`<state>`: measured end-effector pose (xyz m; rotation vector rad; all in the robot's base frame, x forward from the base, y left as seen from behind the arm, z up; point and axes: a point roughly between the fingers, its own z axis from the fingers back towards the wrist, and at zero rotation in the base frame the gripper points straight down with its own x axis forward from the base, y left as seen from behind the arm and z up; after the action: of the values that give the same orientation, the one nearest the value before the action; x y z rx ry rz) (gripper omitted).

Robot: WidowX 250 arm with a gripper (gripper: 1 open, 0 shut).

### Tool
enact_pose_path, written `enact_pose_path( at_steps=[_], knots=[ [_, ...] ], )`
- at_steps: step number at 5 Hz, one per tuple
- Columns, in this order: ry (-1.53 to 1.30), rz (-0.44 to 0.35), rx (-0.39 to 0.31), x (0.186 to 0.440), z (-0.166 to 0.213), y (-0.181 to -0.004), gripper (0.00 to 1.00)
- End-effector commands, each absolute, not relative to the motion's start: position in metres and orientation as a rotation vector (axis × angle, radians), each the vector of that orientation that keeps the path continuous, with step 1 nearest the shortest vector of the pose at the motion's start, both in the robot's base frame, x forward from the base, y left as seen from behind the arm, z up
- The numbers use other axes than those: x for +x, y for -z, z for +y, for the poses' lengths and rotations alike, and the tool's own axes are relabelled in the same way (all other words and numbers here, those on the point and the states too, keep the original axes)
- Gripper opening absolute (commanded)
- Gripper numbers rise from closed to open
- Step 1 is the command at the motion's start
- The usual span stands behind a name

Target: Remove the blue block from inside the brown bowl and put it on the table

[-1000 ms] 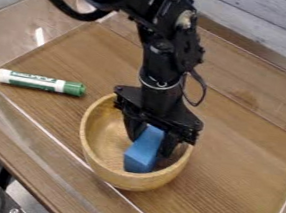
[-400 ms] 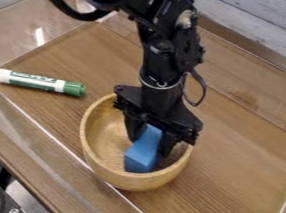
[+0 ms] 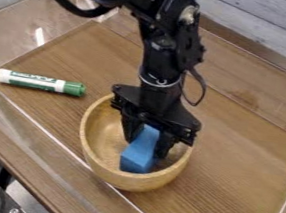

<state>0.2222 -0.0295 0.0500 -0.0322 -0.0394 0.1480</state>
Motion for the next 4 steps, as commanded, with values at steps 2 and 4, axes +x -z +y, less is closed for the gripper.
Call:
enact_pose_path(
  at_steps=[2,4],
  knots=[
    [-0.137,-0.100,-0.043,0.234,-0.033,-0.073,0.00],
    [-0.139,-0.097,-0.044,0.235,-0.035,-0.088,0.00]
  ],
)
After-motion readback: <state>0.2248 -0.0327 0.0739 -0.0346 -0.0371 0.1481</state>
